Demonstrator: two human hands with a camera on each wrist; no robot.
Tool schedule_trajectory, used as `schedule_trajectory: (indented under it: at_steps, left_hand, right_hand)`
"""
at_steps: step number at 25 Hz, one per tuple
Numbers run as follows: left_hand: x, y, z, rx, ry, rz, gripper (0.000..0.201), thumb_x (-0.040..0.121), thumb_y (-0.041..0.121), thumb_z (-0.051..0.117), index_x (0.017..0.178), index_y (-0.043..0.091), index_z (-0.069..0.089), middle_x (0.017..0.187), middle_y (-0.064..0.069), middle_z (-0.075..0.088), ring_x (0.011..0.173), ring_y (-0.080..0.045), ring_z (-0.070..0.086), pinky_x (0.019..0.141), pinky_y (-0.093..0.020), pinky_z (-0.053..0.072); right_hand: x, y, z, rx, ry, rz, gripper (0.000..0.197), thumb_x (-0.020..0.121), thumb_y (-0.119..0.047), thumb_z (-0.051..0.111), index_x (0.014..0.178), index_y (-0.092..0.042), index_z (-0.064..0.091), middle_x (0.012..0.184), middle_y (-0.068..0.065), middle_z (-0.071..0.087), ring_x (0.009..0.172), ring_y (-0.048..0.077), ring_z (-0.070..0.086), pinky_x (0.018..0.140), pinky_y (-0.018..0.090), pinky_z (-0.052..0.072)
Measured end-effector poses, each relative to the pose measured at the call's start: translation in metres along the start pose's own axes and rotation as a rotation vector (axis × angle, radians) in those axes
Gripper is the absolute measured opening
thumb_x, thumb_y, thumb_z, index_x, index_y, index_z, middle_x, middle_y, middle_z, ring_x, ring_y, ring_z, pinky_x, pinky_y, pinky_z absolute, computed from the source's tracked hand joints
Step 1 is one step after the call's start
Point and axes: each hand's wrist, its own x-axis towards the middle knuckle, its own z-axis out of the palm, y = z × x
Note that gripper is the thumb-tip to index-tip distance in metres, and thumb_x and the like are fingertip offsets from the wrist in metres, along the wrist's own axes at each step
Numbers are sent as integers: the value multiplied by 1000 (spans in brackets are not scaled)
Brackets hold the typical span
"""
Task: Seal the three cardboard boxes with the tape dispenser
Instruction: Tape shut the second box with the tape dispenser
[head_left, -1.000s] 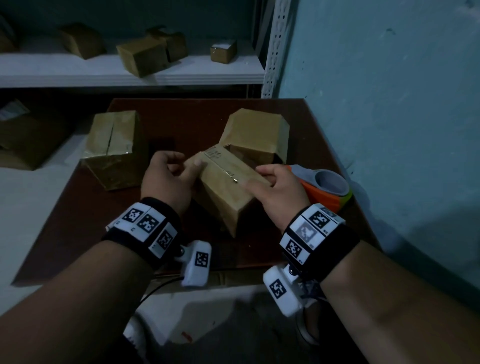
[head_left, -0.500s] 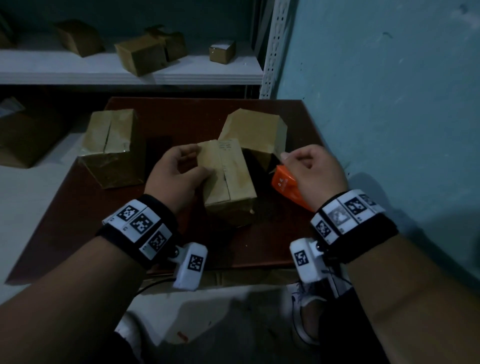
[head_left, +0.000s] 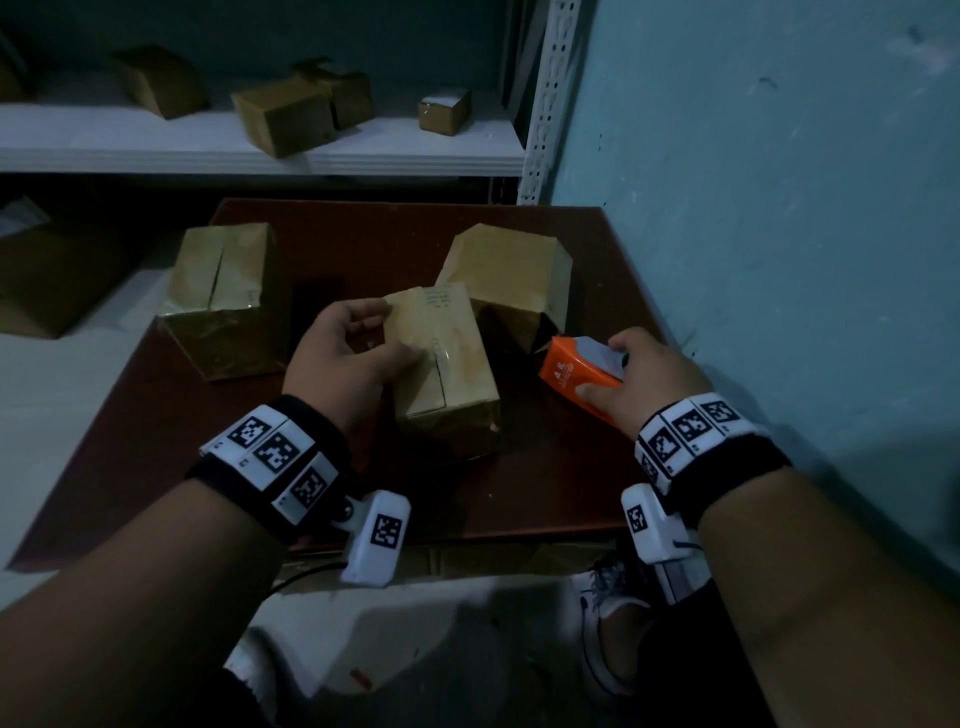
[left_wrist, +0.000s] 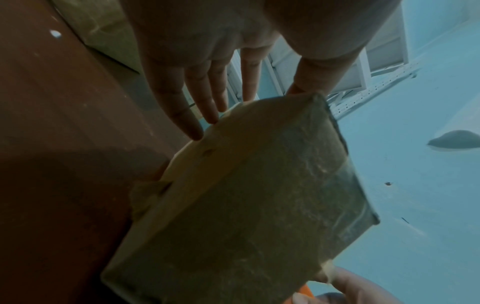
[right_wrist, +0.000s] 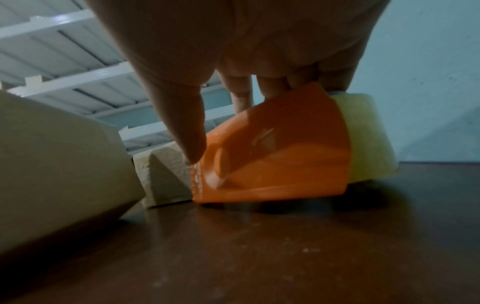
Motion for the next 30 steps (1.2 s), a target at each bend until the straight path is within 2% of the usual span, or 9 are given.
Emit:
schedule_trajectory:
  at_steps: [3, 6, 10, 13, 16, 19, 22, 25, 30]
  left_hand:
    - [1, 1, -1, -2, 0, 6, 56, 83, 15, 86, 133, 25, 63, 124, 11, 63, 115, -15, 65, 97, -46, 60]
    - [1, 2, -5, 21, 16, -10, 53, 83, 19, 87, 130, 27, 64, 124, 9, 63, 115, -19, 65, 94, -50, 60]
    - [-3, 6, -10, -12, 6, -9, 46, 79, 25, 88, 119, 34, 68, 125, 5, 67, 111, -22, 68, 88, -55, 62]
    - [-14, 15, -8, -40, -57, 51, 30, 83, 28, 85, 108, 39, 74, 124, 4, 69, 110, -23, 70, 83, -51, 64]
    - [-33, 27, -3, -160, -177, 89, 16, 92, 31, 76, 108, 27, 77, 113, 3, 77, 103, -19, 75, 80, -40, 61]
    - [-42, 29, -5, -142, -303, 166, 31, 89, 52, 75, 112, 31, 78, 125, 2, 73, 115, -16, 71, 92, -42, 58]
    - [-45, 27, -10, -5, -361, 264, 44, 79, 69, 69, 113, 43, 78, 144, 6, 58, 138, -8, 53, 113, -52, 47]
    - [-48, 28, -11, 30, -371, 286, 34, 77, 67, 70, 98, 43, 81, 141, 6, 60, 141, 0, 46, 118, -53, 41]
    - [-47, 28, -8, 90, -332, 309, 7, 83, 46, 82, 79, 42, 77, 123, 11, 71, 128, -3, 60, 117, -53, 42]
  right_hand:
    - [-1, -1, 0, -11, -6, -9, 68, 86, -56, 75, 142, -32, 47, 131, 4, 68, 116, 33, 67, 101, 49, 54]
    - [-8, -3, -11, 83, 81, -82, 57, 95, -46, 71, 146, -29, 52, 134, 5, 68, 121, 33, 65, 104, 47, 51]
    - [-32, -11, -36, 346, 212, -389, 55, 99, -27, 69, 151, -29, 53, 142, 2, 64, 130, 23, 59, 111, 42, 45]
    - [-56, -19, -51, 309, 256, -604, 54, 100, -31, 61, 154, -27, 52, 141, 3, 63, 128, 22, 58, 108, 35, 43]
    - [-71, -28, -57, 186, 231, -724, 57, 100, -40, 52, 156, -29, 49, 136, 1, 64, 121, 25, 60, 104, 50, 48]
    - [-77, -35, -54, 106, 205, -797, 59, 99, -47, 45, 156, -30, 48, 131, 1, 66, 118, 27, 60, 99, 58, 48]
    - [-78, -39, -51, 83, 179, -806, 61, 99, -50, 42, 157, -32, 47, 134, 0, 66, 121, 25, 59, 101, 58, 47]
    - [-77, -39, -49, 79, 164, -803, 61, 99, -51, 41, 157, -33, 47, 135, -1, 65, 121, 24, 59, 101, 57, 47]
    - [-72, -34, -46, 105, 150, -800, 61, 99, -51, 43, 157, -34, 47, 137, -3, 64, 123, 23, 59, 102, 56, 47]
